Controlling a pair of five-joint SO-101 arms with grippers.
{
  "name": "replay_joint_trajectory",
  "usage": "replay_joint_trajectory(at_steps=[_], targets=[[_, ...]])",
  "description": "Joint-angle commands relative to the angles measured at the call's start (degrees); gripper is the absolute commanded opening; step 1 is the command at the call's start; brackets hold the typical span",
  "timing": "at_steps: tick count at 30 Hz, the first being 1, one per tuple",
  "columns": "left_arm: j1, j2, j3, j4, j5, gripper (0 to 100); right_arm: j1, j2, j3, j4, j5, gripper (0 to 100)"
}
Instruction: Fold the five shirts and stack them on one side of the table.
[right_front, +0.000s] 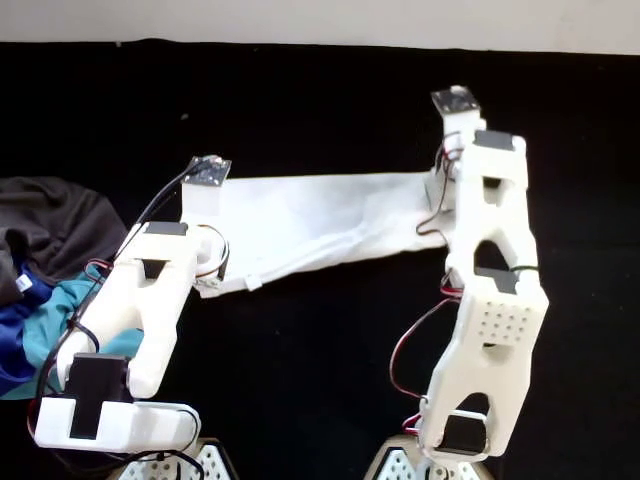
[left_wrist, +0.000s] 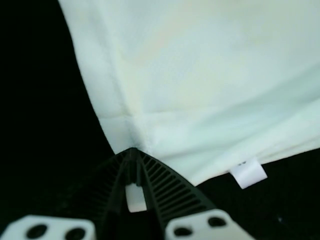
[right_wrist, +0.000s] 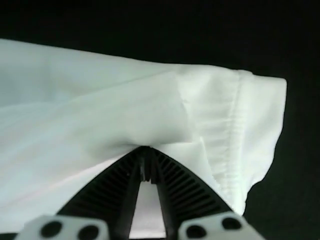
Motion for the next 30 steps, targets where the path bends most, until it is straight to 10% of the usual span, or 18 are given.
replay_joint_trajectory(at_steps=[1, 15, 30], targets=[[0.04, 0.22, 0.04, -1.23, 0.35, 1, 1.01, -4.53, 0.57, 0.75, -0.44, 0.6], [0.04, 0.22, 0.04, -1.23, 0.35, 1, -9.45, -15.69, -8.04, 24.31, -0.97, 0.6], [0.04, 0.22, 0.04, -1.23, 0.35, 1, -23.69, -15.69, 11.38, 6.37, -8.7, 0.6]])
